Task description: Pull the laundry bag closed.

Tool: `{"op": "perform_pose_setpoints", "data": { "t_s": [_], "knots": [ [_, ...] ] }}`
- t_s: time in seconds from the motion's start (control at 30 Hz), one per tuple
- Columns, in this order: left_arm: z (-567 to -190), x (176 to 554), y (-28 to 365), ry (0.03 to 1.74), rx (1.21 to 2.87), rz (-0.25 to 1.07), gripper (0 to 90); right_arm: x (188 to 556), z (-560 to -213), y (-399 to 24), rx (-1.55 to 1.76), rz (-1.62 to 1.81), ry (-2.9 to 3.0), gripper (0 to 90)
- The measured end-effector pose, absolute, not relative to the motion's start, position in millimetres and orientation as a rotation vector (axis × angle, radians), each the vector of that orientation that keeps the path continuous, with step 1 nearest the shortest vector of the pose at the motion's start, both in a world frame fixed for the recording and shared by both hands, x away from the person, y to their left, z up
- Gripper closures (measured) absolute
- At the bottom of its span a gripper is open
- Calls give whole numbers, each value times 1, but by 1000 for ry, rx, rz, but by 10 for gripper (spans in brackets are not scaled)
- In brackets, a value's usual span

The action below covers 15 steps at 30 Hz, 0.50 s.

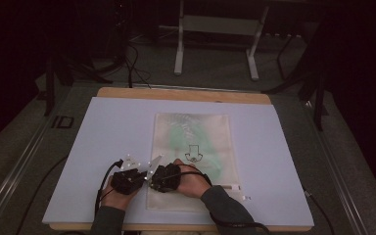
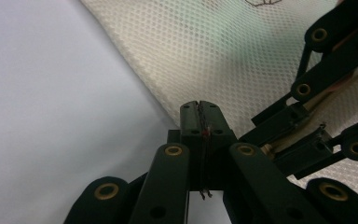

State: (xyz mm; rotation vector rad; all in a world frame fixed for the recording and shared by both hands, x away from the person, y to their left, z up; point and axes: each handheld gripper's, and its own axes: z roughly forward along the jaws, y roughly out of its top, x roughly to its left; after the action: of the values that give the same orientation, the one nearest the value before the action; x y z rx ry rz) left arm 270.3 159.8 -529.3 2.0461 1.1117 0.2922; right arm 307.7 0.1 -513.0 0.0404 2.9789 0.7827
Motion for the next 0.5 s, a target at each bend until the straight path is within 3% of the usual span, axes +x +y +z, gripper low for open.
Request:
{"op": "perform_pose_setpoints", "data": {
  "t_s": [0.5],
  "knots": [
    [-535,272,154,1093,2086,281,886,308,-513,-1,38,790,2975,818]
  ]
}}
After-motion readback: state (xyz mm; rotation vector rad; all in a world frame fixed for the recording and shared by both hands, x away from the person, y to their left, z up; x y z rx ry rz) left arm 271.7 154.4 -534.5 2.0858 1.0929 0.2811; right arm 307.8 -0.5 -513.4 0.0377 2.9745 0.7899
